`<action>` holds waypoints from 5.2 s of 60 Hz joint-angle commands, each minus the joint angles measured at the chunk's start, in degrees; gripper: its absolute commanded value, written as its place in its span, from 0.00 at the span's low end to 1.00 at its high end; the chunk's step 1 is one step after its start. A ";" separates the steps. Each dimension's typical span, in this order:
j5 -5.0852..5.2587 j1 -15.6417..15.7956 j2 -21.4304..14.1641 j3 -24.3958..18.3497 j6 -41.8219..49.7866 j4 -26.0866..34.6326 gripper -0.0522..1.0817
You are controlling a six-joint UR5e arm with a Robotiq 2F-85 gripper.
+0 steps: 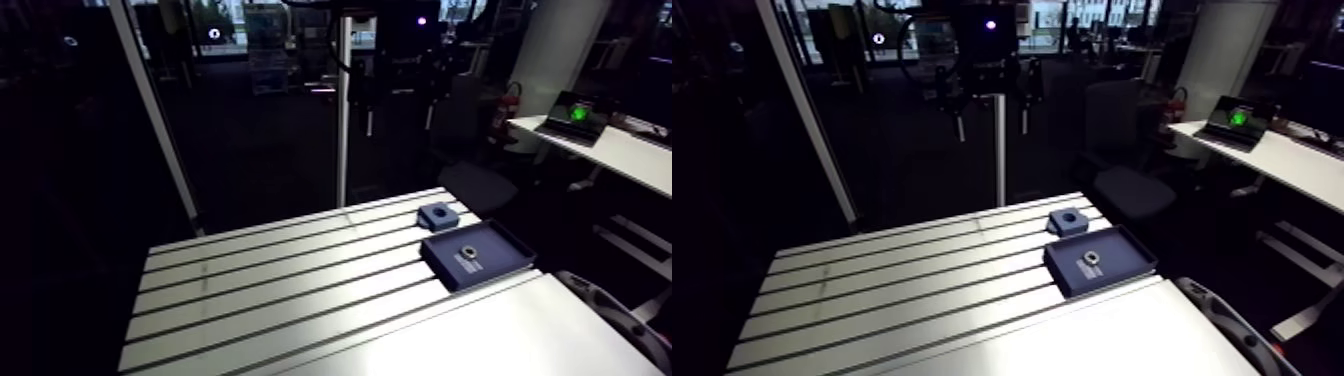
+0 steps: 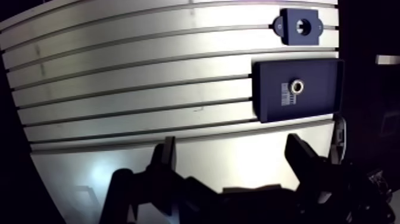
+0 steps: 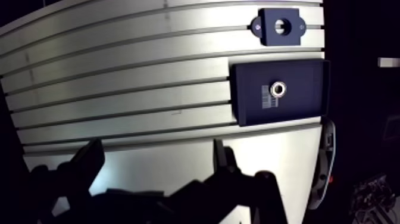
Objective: Pick up the bearing and press it into the housing until flush.
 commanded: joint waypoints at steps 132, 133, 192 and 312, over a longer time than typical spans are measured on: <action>-1.58 -17.80 16.22 14.51 -22.11 -27.87 0.14; -1.77 -17.80 16.34 14.67 -22.11 -28.14 0.14; -2.42 -18.86 18.63 17.85 -22.11 -33.26 0.28; -2.60 -19.03 18.83 18.48 -22.20 -34.09 0.45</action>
